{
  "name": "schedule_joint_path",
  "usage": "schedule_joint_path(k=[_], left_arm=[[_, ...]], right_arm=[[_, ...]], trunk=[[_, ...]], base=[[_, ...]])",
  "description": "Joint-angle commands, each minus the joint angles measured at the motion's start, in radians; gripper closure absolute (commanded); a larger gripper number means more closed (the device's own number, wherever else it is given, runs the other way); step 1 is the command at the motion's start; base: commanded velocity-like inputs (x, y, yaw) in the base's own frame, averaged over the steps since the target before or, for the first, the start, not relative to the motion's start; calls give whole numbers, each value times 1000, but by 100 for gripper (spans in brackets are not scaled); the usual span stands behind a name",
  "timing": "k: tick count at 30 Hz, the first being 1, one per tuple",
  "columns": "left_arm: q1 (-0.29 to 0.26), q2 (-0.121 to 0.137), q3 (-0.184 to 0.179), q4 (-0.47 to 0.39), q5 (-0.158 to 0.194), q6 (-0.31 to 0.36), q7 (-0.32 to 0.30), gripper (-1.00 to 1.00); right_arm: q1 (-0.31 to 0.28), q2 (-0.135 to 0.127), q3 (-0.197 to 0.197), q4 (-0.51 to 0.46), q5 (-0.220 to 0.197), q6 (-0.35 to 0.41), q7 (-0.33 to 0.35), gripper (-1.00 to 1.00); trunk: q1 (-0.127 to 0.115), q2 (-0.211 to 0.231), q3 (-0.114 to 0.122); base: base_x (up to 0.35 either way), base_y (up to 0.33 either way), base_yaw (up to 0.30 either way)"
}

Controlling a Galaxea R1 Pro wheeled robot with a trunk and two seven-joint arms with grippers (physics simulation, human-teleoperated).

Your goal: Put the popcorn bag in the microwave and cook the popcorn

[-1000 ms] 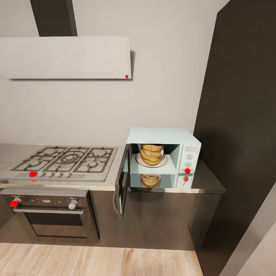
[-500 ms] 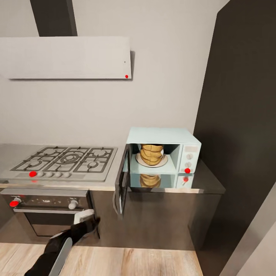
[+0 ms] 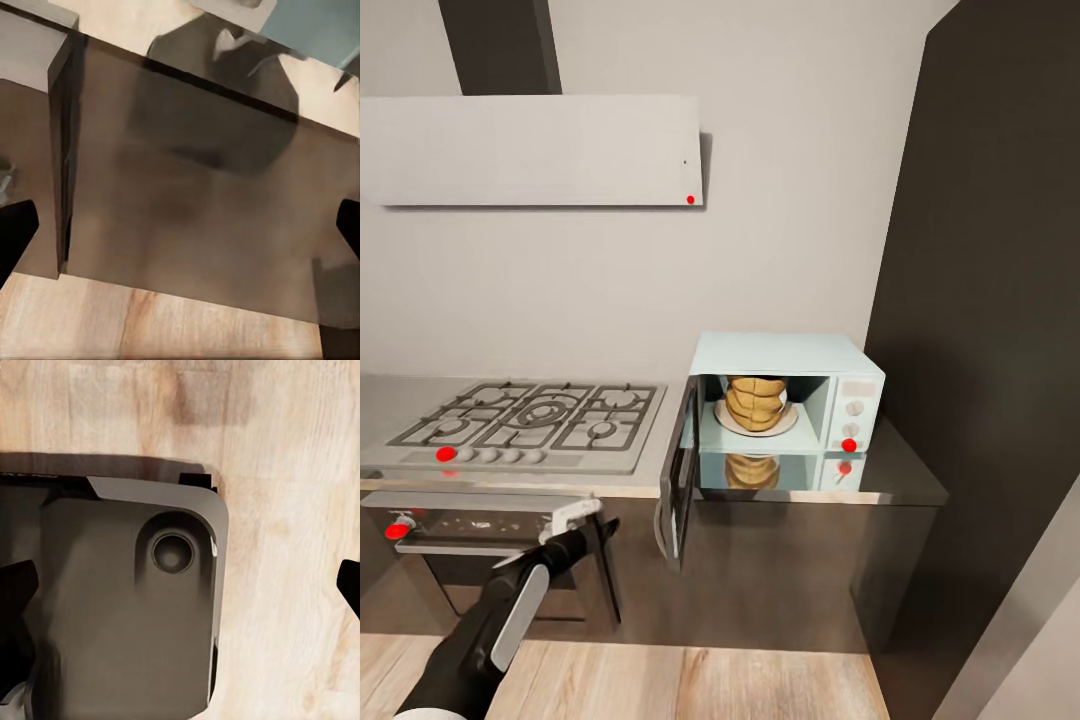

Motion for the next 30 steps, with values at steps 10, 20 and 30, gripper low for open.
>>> schedule_joint_path(k=[10, 20, 30], left_arm=[[-1, -9, -2, 13, 102, -100, -30, -100], [-1, -18, -7, -2, 103, -193, -85, -100], [-1, -21, -7, -22, 103, -196, -86, -100]], right_arm=[[-1, -1, 3, 3, 0, -5, 4, -100], [-1, 3, 2, 3, -2, -2, 3, -100], [-1, 4, 2, 3, -1, -2, 3, -100]], trunk=[[0, -1, -1], [0, -1, 2], [0, -1, 9]], base=[[0, 0, 0], [0, 0, -75], [0, 0, -214]])
